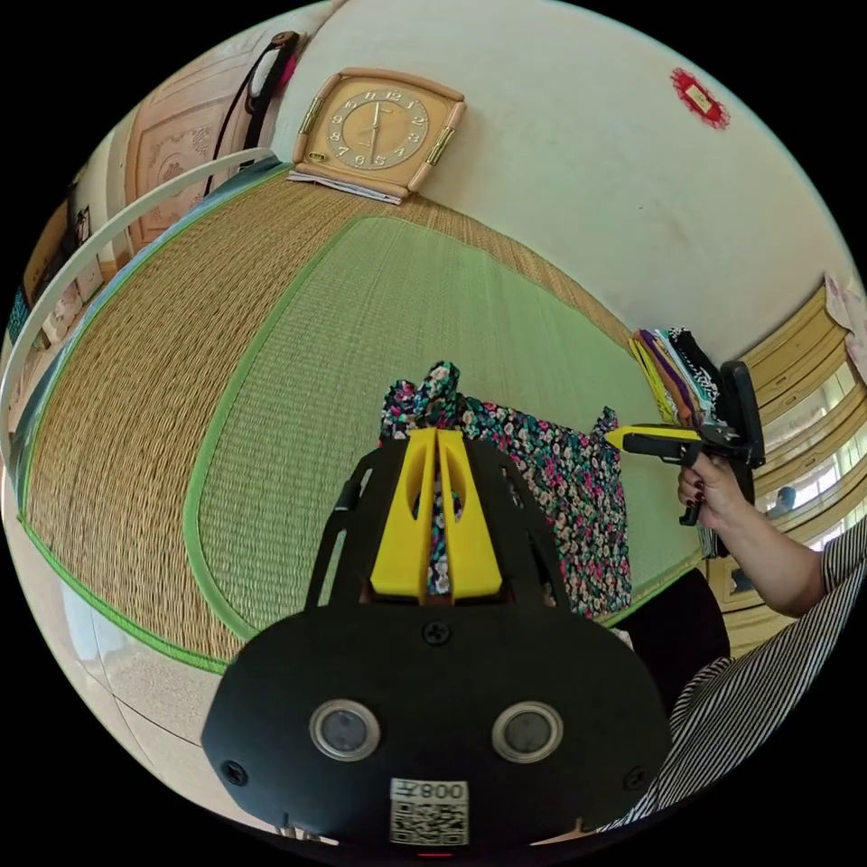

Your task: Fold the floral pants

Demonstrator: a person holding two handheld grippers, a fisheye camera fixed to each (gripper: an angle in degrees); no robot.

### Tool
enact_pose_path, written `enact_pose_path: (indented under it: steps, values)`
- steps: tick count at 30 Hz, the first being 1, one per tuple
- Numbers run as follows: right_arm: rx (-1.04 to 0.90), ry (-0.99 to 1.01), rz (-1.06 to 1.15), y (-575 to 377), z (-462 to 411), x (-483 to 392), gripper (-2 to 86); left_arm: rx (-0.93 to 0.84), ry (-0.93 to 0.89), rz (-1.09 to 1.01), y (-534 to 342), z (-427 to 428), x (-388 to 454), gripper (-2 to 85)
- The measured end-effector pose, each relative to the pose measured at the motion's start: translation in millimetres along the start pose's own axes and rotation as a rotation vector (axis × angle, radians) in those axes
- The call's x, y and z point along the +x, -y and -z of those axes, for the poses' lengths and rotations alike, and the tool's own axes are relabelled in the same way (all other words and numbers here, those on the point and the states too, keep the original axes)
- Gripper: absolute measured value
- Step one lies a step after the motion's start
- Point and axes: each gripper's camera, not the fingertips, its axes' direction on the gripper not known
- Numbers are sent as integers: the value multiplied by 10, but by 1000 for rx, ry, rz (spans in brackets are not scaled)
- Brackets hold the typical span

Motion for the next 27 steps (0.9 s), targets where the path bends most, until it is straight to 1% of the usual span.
enact_pose_path:
  steps: [1, 2, 3, 7, 9, 11, 13, 15, 17, 19, 22, 25, 27]
  values:
    - [-18, -14, -31, -10, -56, 73, 0, -42, 51, 0, 76, -95, -4, 1]
    - [-46, 22, -70, -23, -156, 198, 0, -67, 76, 3, 104, -147, -10, 1]
    - [-41, 71, -108, -41, -225, 299, 0, -83, 64, -7, 135, -219, -22, 1]
    - [-21, 94, -141, -56, -281, 382, 0, -67, -3, 47, 139, -259, -55, 1]
    - [16, 46, -96, -118, -217, 331, 0, -58, 16, 49, 140, -240, 7, 1]
    - [24, 42, -125, -187, -251, 423, 0, -38, 37, 49, 136, -239, 56, 0]
    - [18, 114, -176, -240, -361, 592, 0, -70, 36, 61, 140, -370, 39, 1]
    - [40, 185, -228, -261, -402, 762, 0, -49, -7, 91, 129, -396, -1, 1]
    - [58, 176, -214, -260, -364, 779, 0, -42, -24, 115, 117, -377, 2, 1]
    - [91, 147, -184, -290, -271, 759, 0, 11, -30, 101, 30, -269, 106, 1]
    - [147, 207, -151, -450, -117, 775, 0, 60, -119, 94, -184, -182, 257, 1]
    - [119, 334, -99, -703, -150, 706, 0, 9, -104, 120, -400, -281, 351, 1]
    - [19, 433, -45, -907, -406, 548, 1, -63, -77, 158, -490, -424, 324, 1]
